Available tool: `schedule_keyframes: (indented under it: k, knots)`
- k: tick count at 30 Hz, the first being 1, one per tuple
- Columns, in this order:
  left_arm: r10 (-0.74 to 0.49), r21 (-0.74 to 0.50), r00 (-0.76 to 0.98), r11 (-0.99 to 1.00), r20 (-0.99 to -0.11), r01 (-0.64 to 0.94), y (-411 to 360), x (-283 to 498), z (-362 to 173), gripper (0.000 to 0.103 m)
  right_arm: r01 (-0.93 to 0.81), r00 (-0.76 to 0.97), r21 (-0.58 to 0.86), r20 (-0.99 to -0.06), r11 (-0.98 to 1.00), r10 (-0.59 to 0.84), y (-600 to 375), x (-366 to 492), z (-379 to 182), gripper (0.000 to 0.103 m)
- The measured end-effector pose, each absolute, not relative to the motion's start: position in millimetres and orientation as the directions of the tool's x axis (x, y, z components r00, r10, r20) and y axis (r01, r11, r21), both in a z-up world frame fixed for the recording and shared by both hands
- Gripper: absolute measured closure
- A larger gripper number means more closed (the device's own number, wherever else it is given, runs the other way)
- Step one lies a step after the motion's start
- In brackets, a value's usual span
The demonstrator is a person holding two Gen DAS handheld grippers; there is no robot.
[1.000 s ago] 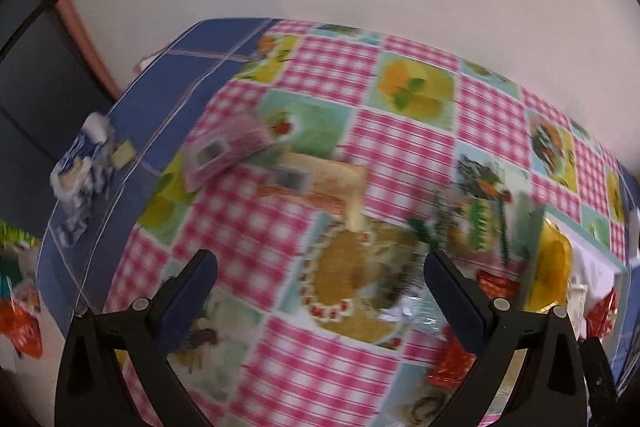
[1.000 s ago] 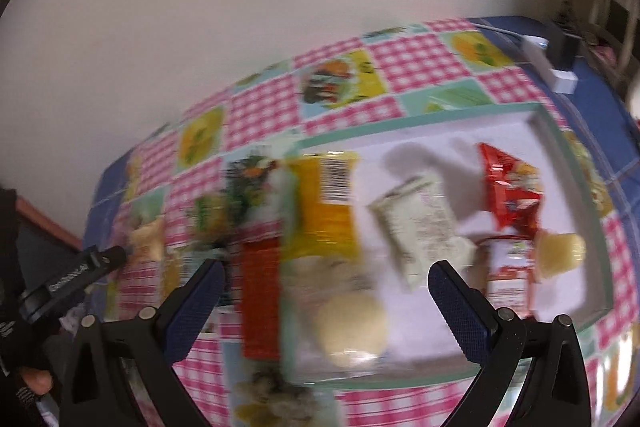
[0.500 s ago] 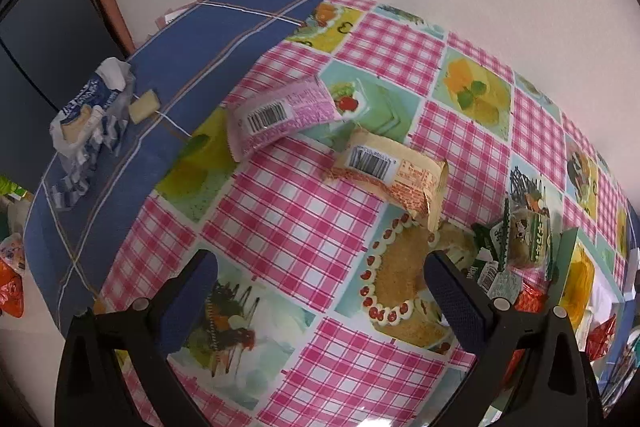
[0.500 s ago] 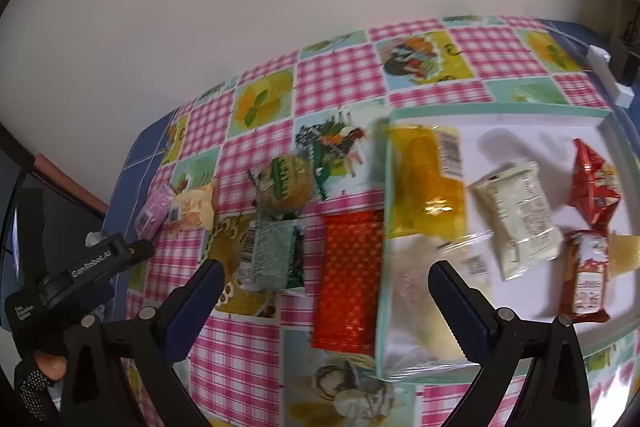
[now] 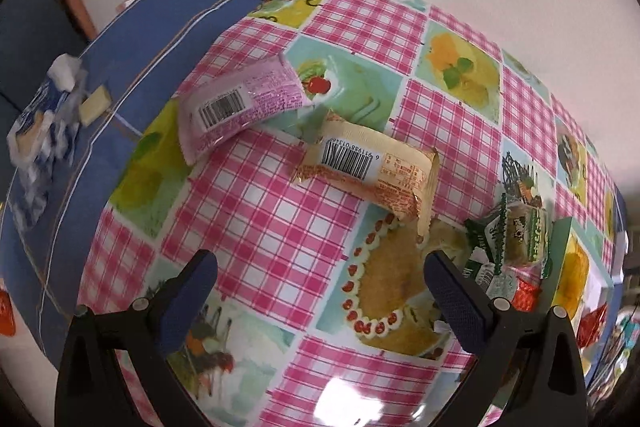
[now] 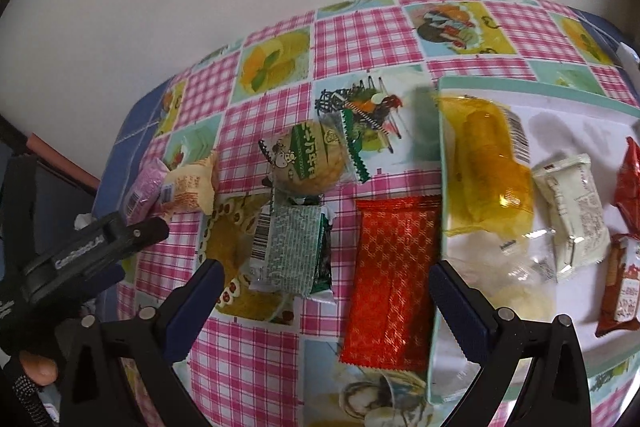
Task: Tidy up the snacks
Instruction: 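Withdraw both grippers from the tray toward the remaining snacks, then grasp the orange barcode packet with the right gripper while the left gripper grasps the pink packet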
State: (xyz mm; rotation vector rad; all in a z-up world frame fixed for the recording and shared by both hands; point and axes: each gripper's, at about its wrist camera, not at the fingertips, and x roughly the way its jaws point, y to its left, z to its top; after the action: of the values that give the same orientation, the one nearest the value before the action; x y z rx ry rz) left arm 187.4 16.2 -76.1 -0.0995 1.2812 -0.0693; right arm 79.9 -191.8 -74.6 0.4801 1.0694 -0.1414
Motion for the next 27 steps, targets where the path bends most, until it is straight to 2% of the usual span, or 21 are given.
schedule_keyframes:
  k: [11, 18, 27]
  knots:
    - [-0.126, -0.065, 0.314, 0.978, -0.941, 0.197, 42, 242, -52, 0.0, 0.239, 0.49, 0.292, -0.86, 0.926, 0.145, -163, 118, -60, 0.0]
    - [-0.136, -0.085, 0.277, 0.979, -0.951, 0.186, 70, 278, -60, 0.0, 0.066, 0.485, 0.212, -0.861, 0.975, 0.154, -123, 167, -39, 0.0]
    - [-0.119, -0.069, 0.241, 0.976, -0.963, 0.204, 92, 305, -79, 0.0, -0.1, 0.366, 0.109, -0.92, 0.989, 0.139, -77, 210, -81, 0.0]
